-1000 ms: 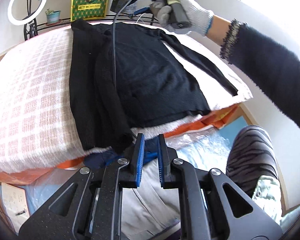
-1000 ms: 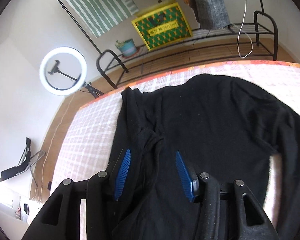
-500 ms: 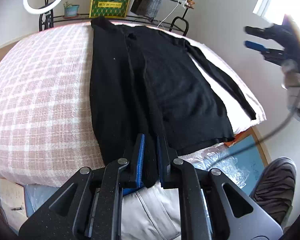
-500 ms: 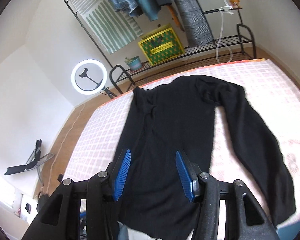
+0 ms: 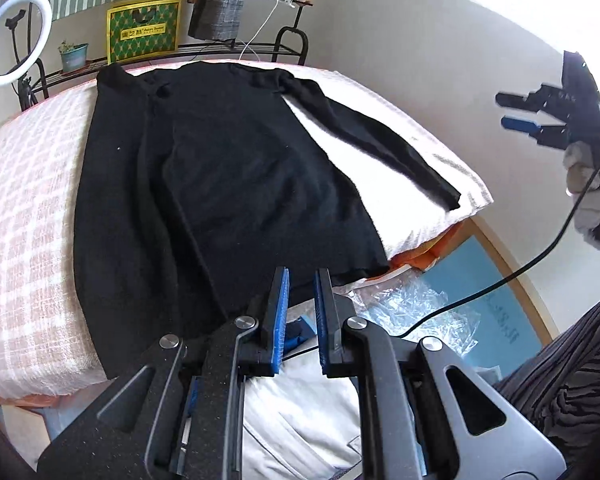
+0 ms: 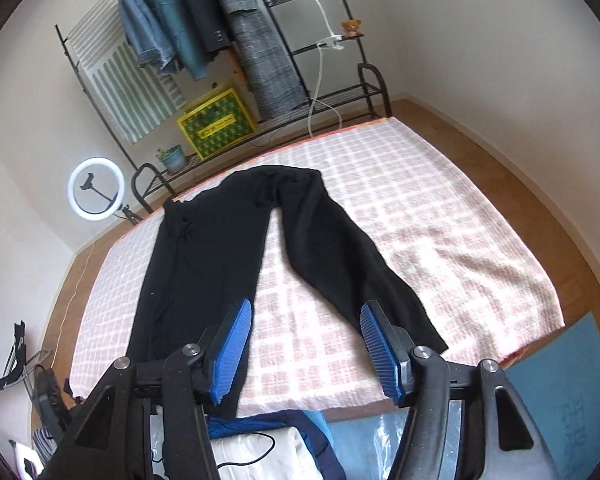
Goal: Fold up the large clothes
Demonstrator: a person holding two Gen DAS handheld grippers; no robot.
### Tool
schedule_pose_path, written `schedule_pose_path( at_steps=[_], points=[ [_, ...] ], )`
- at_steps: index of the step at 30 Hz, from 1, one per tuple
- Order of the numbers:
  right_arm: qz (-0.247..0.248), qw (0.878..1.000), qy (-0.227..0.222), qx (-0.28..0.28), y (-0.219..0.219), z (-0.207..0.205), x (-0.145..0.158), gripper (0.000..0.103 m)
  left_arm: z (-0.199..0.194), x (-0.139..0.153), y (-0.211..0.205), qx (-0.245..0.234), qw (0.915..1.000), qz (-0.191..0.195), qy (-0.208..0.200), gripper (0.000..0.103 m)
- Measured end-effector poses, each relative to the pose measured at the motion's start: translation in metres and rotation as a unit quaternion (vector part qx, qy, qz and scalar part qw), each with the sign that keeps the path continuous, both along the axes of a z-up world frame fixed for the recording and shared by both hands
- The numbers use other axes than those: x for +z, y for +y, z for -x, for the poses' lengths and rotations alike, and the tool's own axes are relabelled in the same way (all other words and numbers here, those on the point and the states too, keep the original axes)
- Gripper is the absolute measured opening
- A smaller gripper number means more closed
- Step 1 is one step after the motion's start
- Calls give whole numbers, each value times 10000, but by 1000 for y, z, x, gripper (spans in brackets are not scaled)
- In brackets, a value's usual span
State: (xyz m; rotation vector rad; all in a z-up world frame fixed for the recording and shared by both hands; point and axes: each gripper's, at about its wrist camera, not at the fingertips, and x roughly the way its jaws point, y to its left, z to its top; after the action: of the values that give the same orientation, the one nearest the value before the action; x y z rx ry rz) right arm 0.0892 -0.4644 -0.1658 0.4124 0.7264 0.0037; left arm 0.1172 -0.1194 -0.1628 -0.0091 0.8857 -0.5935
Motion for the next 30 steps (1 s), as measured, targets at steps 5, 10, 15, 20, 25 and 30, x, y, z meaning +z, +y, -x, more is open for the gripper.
schedule_pose_path(
  at_steps=[5, 10, 15, 20, 25, 30],
  points=[
    [-67, 9989, 408, -200, -41, -1, -48, 61, 7, 13, -23, -182, 9998, -27, -124, 12],
    [-510, 9949, 799, -349, -77, -15, -105, 57, 1, 16, -51, -250, 9995, -118, -173, 12],
    [-664, 9908, 1139, -290, -86, -30, -145, 50, -8, 13, -69, -326, 9990, -264, -166, 12],
    [-345, 9908, 1303, -147, -76, -44, -158, 31, -19, 10, -71, -218, 9990, -348, -186, 13],
    [-457, 9920, 1176, 1, -72, -44, -144, 3, -27, 9, -59, 26, 9995, -261, -149, 12],
    [-377, 9969, 624, 297, -43, -31, -89, 3, -28, 13, -42, 168, 9997, -115, -164, 12]
  ],
)
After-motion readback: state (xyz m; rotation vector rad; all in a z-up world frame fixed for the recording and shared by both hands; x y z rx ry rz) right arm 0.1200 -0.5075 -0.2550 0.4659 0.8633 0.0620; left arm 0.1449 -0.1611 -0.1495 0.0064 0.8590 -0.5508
